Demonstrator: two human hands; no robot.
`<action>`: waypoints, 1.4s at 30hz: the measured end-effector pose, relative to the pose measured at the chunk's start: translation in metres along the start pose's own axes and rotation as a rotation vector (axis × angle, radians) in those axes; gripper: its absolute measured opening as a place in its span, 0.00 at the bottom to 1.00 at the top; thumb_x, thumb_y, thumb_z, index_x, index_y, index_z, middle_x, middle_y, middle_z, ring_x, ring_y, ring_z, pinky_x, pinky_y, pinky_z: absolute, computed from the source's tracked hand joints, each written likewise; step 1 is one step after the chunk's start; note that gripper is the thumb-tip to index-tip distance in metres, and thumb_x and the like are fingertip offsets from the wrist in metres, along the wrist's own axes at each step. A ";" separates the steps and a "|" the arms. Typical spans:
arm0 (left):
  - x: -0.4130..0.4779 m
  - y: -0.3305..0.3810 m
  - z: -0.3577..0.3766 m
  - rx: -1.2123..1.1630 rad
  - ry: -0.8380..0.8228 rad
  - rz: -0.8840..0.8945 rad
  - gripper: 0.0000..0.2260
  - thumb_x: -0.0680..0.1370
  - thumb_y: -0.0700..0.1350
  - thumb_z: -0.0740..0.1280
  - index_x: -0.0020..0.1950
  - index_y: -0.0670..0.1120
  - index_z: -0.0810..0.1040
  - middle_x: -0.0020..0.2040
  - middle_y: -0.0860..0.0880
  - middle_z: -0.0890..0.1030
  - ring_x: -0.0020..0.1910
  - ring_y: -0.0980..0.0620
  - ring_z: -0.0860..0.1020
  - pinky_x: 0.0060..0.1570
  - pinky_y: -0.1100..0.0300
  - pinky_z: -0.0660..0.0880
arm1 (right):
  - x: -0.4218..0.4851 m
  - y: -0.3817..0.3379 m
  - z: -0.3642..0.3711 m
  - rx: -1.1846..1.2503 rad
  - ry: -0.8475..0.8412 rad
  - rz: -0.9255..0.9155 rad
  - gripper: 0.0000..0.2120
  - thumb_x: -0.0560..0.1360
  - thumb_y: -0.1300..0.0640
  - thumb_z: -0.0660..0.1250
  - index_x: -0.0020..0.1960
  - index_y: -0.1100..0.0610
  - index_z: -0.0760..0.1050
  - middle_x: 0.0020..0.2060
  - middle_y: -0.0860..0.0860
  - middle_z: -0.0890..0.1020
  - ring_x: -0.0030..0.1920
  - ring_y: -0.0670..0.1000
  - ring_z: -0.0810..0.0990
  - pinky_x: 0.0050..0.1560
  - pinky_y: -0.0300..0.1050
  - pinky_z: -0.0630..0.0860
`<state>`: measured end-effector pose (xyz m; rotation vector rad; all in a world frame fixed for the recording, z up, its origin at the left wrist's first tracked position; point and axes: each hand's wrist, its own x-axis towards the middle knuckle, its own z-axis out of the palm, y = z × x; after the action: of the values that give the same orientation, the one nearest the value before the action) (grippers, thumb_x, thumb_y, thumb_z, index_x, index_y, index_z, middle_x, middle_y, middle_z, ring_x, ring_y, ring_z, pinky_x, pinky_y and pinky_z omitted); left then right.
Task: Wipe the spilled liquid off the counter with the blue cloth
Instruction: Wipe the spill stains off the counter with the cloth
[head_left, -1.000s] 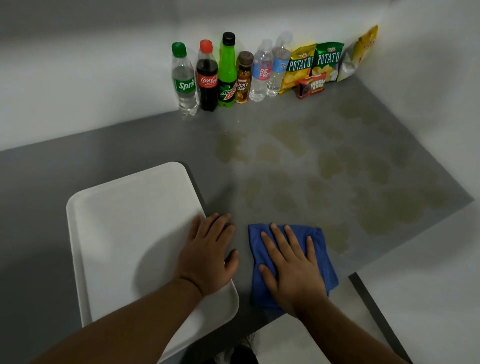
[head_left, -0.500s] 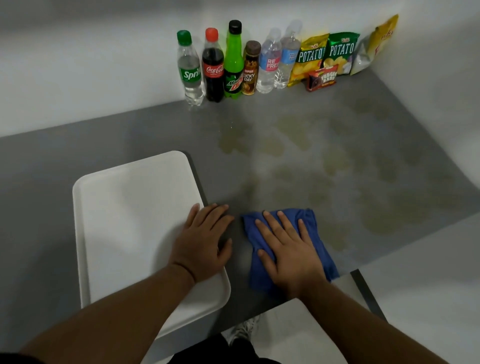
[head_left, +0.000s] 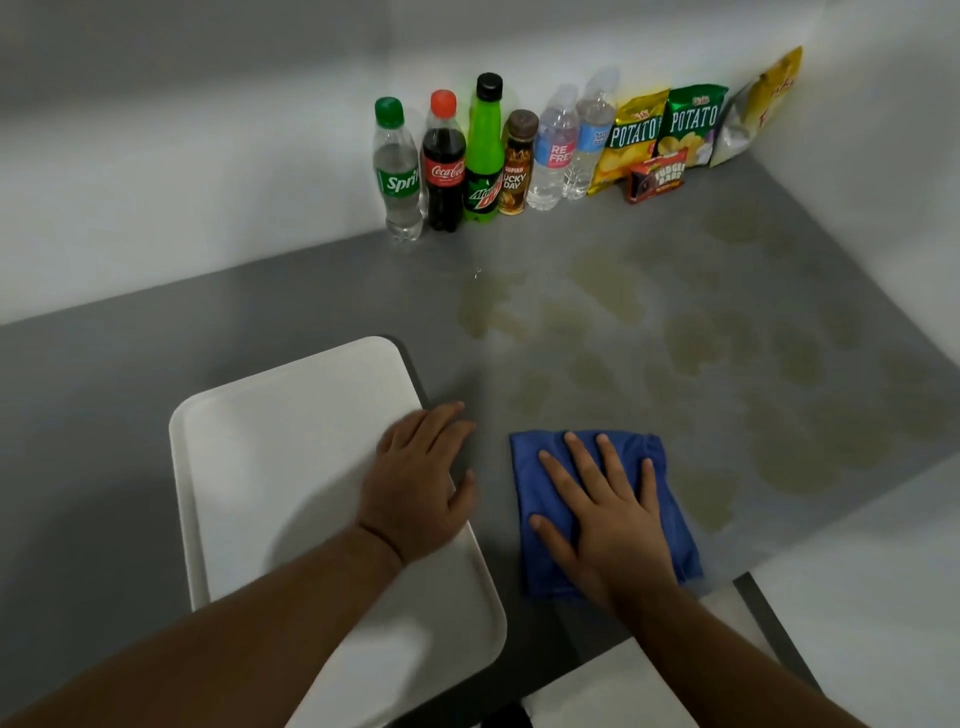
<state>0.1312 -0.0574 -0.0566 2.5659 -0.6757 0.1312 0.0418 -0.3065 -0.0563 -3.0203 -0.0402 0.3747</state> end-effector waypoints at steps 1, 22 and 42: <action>0.008 -0.009 -0.003 0.034 -0.002 0.014 0.24 0.76 0.54 0.65 0.69 0.45 0.79 0.73 0.45 0.77 0.70 0.41 0.74 0.74 0.42 0.70 | 0.004 -0.001 0.000 0.005 -0.002 0.033 0.35 0.81 0.27 0.44 0.83 0.39 0.45 0.84 0.45 0.48 0.84 0.55 0.43 0.78 0.72 0.42; 0.056 -0.060 0.001 0.207 -0.106 0.075 0.26 0.75 0.54 0.62 0.70 0.44 0.76 0.72 0.43 0.75 0.72 0.40 0.73 0.75 0.34 0.65 | 0.072 -0.020 -0.014 0.030 0.001 0.109 0.35 0.80 0.28 0.38 0.83 0.40 0.40 0.83 0.45 0.42 0.83 0.55 0.38 0.79 0.68 0.36; 0.061 -0.062 0.003 0.241 -0.125 0.063 0.28 0.76 0.56 0.62 0.74 0.46 0.75 0.77 0.46 0.73 0.74 0.42 0.72 0.76 0.35 0.64 | 0.106 -0.031 -0.016 0.042 0.023 0.013 0.35 0.81 0.30 0.41 0.84 0.42 0.39 0.83 0.45 0.39 0.83 0.54 0.36 0.80 0.63 0.34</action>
<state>0.2147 -0.0389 -0.0729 2.8026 -0.8336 0.0774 0.1479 -0.2736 -0.0630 -2.9842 -0.0109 0.3371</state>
